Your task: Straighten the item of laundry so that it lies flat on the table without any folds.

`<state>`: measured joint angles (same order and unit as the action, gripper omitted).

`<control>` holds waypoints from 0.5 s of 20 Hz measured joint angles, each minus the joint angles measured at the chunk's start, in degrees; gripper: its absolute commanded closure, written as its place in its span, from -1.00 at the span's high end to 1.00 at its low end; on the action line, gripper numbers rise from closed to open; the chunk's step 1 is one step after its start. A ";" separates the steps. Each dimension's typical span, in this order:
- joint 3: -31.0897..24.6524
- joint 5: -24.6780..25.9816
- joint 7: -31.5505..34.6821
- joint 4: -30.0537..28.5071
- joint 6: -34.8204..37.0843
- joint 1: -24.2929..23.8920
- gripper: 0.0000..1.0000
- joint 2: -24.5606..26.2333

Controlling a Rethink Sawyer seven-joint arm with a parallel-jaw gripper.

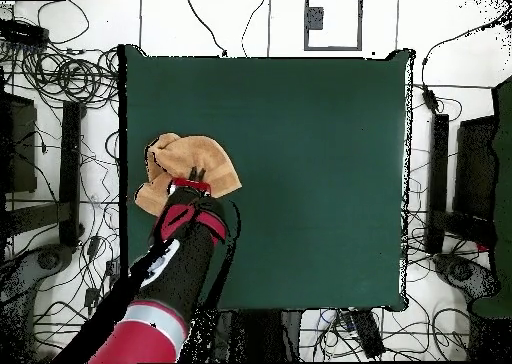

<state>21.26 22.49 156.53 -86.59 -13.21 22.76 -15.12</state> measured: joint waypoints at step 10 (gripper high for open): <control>-11.78 7.43 0.00 -9.53 4.96 -16.88 -1.00 -7.35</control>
<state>9.47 29.92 156.53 -96.13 -8.25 5.89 -22.47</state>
